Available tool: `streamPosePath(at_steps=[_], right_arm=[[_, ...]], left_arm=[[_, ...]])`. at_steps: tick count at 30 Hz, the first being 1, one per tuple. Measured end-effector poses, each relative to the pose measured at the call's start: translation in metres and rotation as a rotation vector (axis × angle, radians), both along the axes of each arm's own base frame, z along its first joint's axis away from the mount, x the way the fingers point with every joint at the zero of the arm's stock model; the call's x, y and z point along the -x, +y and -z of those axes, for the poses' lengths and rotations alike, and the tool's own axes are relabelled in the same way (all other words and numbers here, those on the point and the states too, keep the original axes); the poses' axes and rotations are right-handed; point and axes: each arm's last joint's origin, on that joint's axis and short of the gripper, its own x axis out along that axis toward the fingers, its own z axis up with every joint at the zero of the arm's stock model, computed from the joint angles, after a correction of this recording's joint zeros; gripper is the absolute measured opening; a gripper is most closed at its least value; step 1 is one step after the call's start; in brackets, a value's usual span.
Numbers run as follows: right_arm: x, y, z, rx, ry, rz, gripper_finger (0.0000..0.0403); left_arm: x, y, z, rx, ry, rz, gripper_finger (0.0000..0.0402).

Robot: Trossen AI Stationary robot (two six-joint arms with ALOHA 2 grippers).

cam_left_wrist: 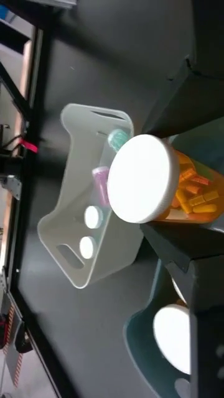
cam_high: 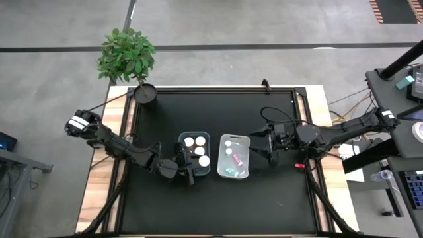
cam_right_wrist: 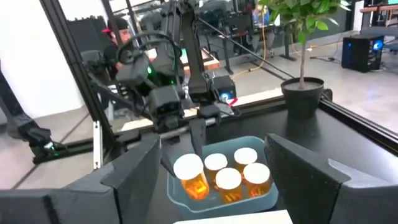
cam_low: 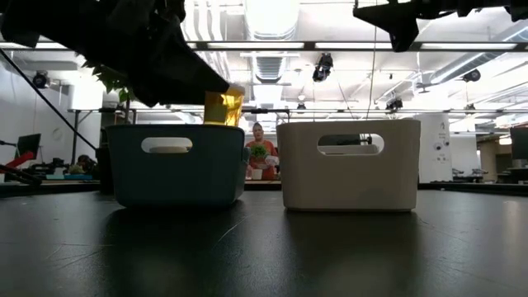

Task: Pick and place medicine bottles into bin by pill shape (circle, oval)
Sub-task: Put the orange capsule bottle into the blue bin

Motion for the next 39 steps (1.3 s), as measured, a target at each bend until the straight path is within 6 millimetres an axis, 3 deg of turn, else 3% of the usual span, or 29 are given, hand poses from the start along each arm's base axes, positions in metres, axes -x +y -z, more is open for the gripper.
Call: streamPosePath(at_steps=[9,17,39], right_arm=[[-0.003,0.001,0.003,0.04,0.017,0.001,0.0276],[0.001,-0.001,-0.018,0.054,-0.061,0.016,0.0276],[-0.003,0.0,-0.014,0.068,-0.033,0.019,0.0276]], left_arm=[[0.008,0.004,-0.007,-0.015,0.034,0.0,0.0211],[0.01,0.0,-0.006,0.015,0.043,0.026,0.0211],[0.014,0.001,-0.002,-0.015,0.086,0.011,0.0211]])
